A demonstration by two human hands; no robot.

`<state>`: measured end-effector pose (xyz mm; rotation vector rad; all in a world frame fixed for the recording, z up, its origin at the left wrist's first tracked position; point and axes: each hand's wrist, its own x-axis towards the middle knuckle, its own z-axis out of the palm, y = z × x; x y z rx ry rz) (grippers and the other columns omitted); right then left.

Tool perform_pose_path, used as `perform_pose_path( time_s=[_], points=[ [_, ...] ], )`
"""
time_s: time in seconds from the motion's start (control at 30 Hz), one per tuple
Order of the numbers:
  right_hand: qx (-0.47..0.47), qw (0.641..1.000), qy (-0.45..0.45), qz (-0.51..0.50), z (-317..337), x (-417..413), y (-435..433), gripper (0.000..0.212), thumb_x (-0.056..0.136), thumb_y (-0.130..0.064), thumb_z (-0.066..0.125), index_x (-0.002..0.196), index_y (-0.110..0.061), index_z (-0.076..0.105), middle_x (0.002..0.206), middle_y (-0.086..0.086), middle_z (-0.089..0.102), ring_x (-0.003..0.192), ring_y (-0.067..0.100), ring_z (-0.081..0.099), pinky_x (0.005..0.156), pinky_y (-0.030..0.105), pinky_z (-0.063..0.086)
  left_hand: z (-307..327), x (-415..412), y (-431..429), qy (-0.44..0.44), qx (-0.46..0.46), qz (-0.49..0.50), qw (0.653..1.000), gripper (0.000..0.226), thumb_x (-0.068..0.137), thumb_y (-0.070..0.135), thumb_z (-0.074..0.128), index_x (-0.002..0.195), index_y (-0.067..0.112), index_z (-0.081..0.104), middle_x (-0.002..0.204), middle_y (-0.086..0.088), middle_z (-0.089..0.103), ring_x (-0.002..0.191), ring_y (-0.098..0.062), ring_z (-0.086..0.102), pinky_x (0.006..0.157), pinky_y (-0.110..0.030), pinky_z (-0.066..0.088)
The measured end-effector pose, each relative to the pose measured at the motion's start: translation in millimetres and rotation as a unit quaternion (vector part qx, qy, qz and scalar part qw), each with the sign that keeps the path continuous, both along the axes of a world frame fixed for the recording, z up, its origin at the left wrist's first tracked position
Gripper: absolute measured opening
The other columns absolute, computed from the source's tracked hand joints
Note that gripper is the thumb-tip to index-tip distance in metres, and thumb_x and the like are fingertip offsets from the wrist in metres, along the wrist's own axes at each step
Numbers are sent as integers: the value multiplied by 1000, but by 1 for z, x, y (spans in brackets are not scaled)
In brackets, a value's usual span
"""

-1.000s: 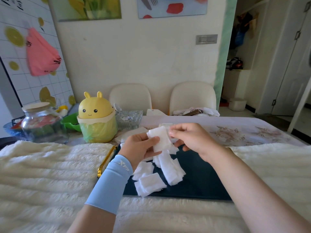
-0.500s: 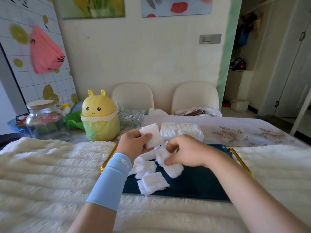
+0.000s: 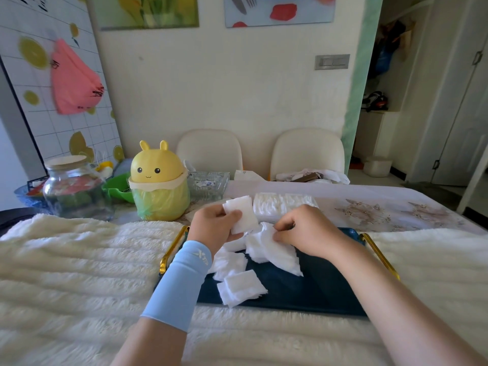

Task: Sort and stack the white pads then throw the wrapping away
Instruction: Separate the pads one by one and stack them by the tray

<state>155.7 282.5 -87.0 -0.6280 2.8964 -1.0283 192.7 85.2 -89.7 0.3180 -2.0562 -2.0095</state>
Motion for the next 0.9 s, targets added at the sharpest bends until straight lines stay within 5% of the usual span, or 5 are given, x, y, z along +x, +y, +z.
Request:
perform_pose_path(
  time_s=[0.13, 0.37, 0.47, 0.67, 0.9],
  points=[
    [-105, 991, -76, 24, 9, 2, 4, 17, 90, -17, 68, 74, -13, 66, 71, -12, 65, 63, 1, 58, 71, 25, 48, -1, -1, -1, 5, -29, 27, 999, 14, 92, 9, 64, 79, 12, 66, 91, -5, 67, 84, -25, 69, 58, -25, 60],
    [-341, 910, -217, 93, 14, 7, 2, 19, 98, -3, 58, 113, -3, 69, 90, 12, 73, 72, 21, 70, 57, 29, 45, -1, 0, 2, -10, 41, -10, 999, 6, 92, 9, 64, 95, 11, 69, 98, -11, 71, 87, -27, 71, 66, -30, 61],
    [-366, 900, -225, 77, 14, 6, 0, 19, 97, -2, 60, 112, -4, 71, 89, 12, 74, 72, 22, 69, 56, 28, 45, -2, 1, 7, -39, 92, -96, 990, 20, 93, 14, 65, 111, 6, 69, 108, -17, 73, 98, -31, 72, 79, -38, 61],
    [-317, 937, -149, 8, 14, 3, 0, 12, 94, -11, 68, 103, -12, 76, 84, 5, 75, 69, 17, 67, 57, 28, 48, -2, 3, 11, -46, 138, -127, 981, 22, 94, 14, 65, 113, 3, 67, 108, -21, 72, 98, -32, 72, 72, -34, 62],
    [-342, 926, -145, 65, 26, 10, 1, 13, 90, -11, 73, 102, -7, 76, 78, 6, 72, 58, 14, 59, 50, 23, 39, 2, 6, 13, -56, 145, -169, 973, 23, 96, 12, 61, 112, -4, 67, 106, -22, 73, 92, -29, 73, 69, -29, 60]
  ],
)
